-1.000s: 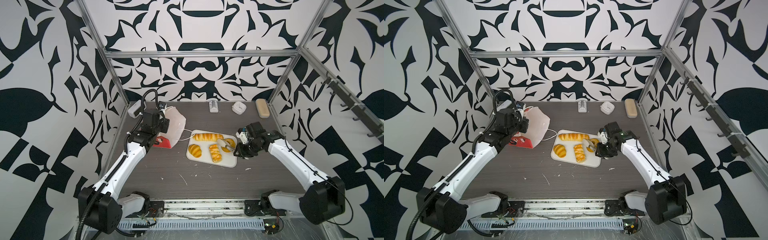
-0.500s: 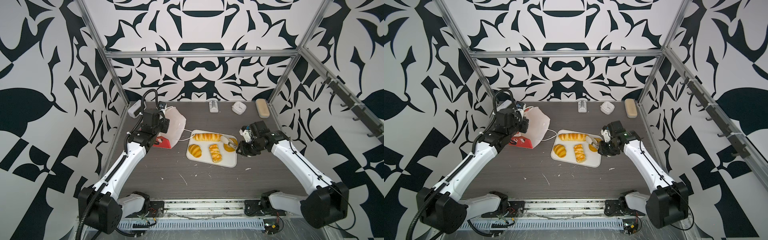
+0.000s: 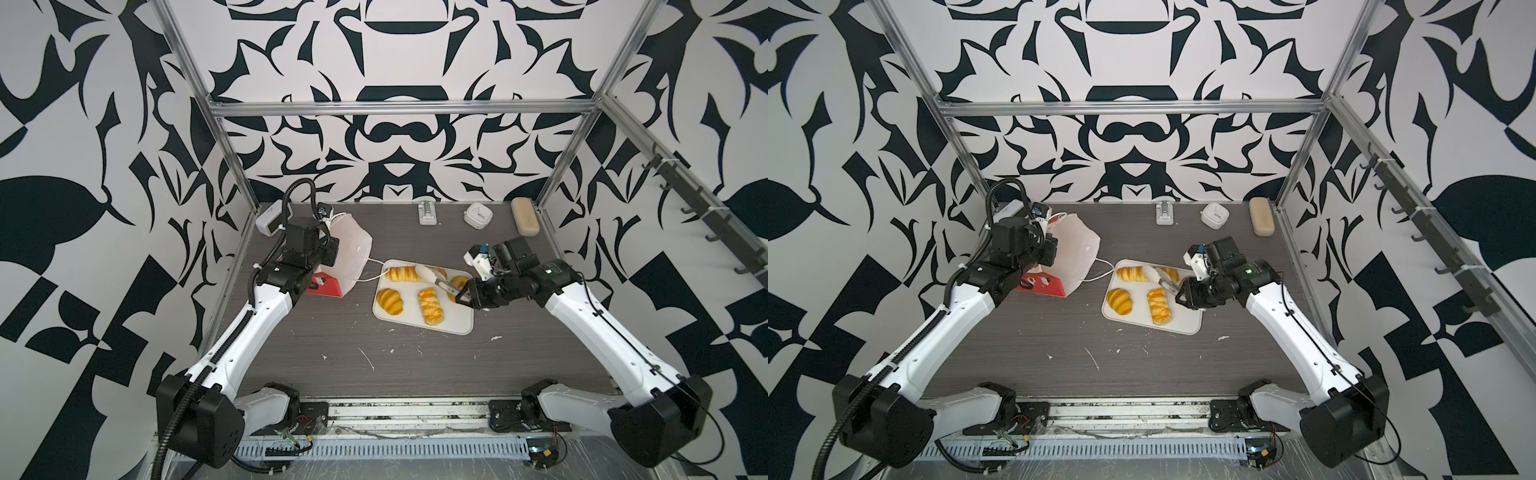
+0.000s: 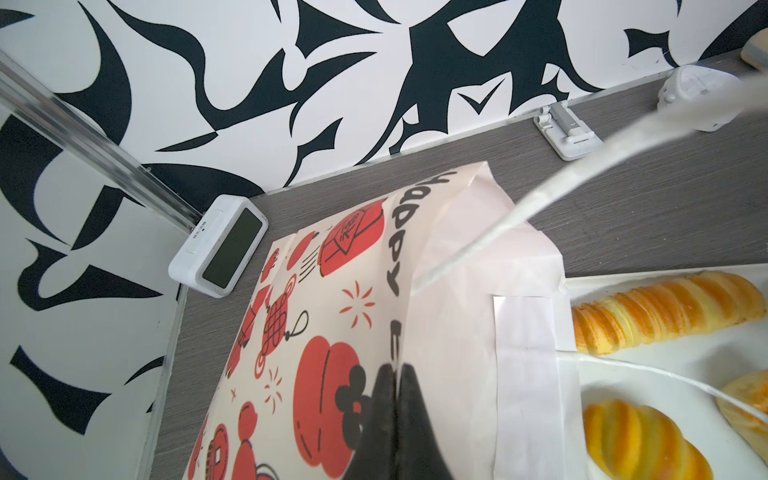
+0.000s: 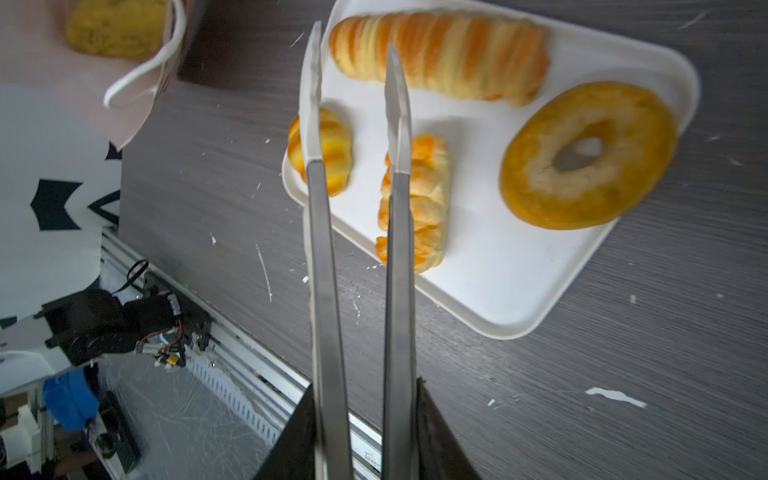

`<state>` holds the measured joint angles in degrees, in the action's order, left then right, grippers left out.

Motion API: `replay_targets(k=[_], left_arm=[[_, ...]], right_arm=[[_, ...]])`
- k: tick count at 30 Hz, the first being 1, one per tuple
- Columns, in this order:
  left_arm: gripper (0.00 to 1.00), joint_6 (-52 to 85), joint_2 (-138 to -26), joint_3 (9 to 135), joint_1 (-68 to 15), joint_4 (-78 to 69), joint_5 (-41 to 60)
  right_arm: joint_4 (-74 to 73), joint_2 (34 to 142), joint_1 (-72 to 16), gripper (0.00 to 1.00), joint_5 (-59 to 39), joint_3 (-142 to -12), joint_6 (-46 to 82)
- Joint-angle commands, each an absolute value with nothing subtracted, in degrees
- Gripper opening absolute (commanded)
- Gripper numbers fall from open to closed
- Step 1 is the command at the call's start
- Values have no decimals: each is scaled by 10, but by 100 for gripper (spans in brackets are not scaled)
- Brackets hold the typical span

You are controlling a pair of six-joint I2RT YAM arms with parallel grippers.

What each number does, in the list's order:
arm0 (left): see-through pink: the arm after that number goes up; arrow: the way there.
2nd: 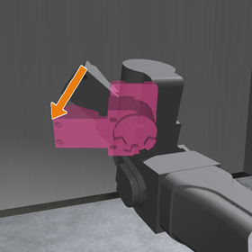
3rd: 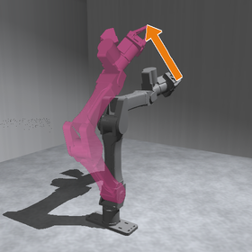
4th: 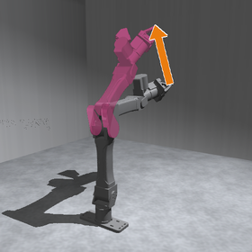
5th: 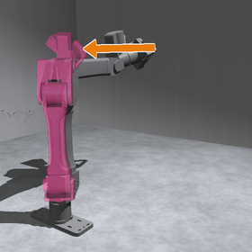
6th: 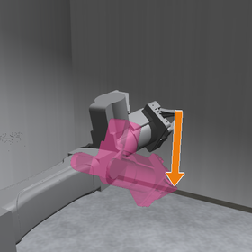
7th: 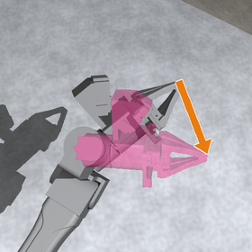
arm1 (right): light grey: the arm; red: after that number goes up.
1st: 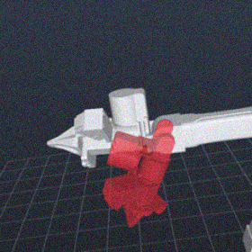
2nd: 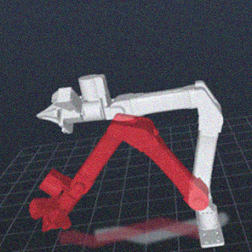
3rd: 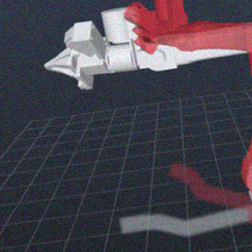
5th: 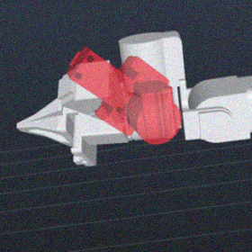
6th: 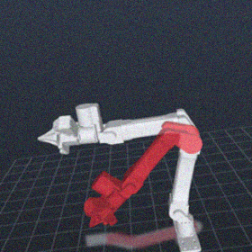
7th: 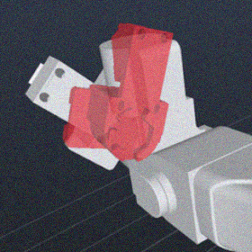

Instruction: Take the fake bread out of the paper bag

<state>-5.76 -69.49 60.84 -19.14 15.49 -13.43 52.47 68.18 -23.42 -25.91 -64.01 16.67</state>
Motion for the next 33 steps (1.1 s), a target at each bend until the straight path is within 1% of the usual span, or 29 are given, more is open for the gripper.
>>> replay_targets(k=[1, 7, 12, 15, 22, 28, 33], left_arm=[[0, -48, -694, 601, -191, 150, -131], [0, -48, -691, 597, -191, 149, -133], [0, -49, -689, 598, -191, 149, -135], [0, -49, -690, 598, -191, 149, -135], [0, -48, -693, 597, -191, 147, -133], [0, -47, -695, 598, -191, 147, -131], [0, -47, -695, 597, -191, 146, -131]], right_arm=[[519, 677, -266, 35, -286, -634, 177], [525, 671, -287, 35, -302, -594, 190], [548, 657, -287, 35, -290, -574, 194], [582, 657, -287, 35, -266, -569, 195], [649, 641, -287, 35, -200, -577, 186], [686, 631, -287, 34, -181, -590, 183], [690, 620, -287, 34, -201, -611, 176]])
